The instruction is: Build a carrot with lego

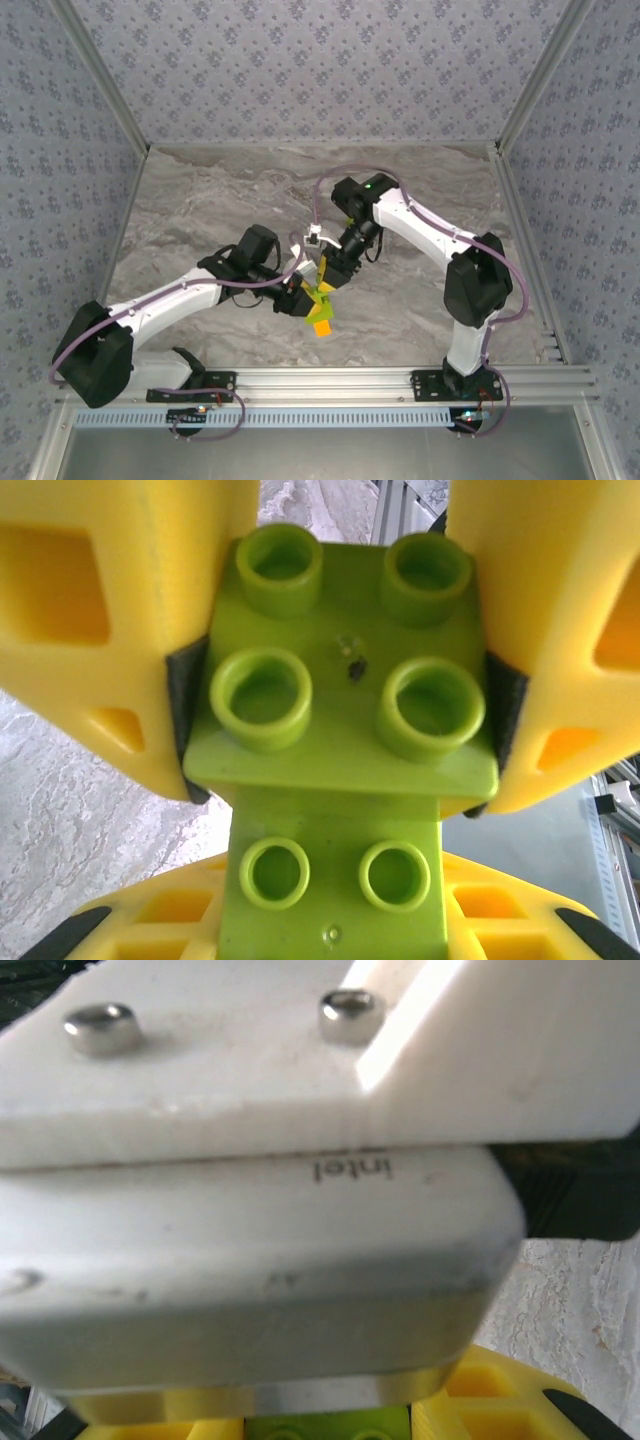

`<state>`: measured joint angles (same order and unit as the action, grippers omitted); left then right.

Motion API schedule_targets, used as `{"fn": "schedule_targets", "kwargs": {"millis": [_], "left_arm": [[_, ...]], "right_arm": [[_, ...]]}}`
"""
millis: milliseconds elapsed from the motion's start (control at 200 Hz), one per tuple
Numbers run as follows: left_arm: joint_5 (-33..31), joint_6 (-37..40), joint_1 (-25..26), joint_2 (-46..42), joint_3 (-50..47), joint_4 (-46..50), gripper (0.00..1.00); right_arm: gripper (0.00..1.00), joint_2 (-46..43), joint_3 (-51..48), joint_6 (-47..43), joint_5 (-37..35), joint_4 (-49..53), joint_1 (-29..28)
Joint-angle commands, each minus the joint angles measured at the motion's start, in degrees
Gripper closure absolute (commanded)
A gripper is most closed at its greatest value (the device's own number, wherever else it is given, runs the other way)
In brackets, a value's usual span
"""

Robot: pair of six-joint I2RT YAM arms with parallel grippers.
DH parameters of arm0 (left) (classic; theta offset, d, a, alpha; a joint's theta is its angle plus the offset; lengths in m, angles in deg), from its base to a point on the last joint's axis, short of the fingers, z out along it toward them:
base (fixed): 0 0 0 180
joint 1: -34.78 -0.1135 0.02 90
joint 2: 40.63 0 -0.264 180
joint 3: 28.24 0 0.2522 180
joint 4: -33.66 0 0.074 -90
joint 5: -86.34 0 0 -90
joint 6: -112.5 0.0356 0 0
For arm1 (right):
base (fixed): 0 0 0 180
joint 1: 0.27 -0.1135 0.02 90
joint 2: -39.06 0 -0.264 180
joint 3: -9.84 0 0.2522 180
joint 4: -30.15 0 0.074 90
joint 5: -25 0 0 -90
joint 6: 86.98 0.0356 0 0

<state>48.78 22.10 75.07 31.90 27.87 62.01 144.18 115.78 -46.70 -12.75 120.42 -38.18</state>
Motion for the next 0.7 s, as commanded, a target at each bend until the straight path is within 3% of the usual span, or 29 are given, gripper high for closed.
{"fn": "schedule_targets", "kwargs": {"millis": [0, 695], "left_arm": [[0.8, 1.6, -0.3, -1.0, 1.9, -3.1, 0.78], [3.7, 0.1, -0.4, -5.3, 1.0, -5.6, 0.78]], "right_arm": [[0.74, 1.2, -1.0, 1.0, -4.6, 3.4, -1.1], [0.74, -3.3, -6.7, -0.3, -1.0, -1.5, -0.3]]}}
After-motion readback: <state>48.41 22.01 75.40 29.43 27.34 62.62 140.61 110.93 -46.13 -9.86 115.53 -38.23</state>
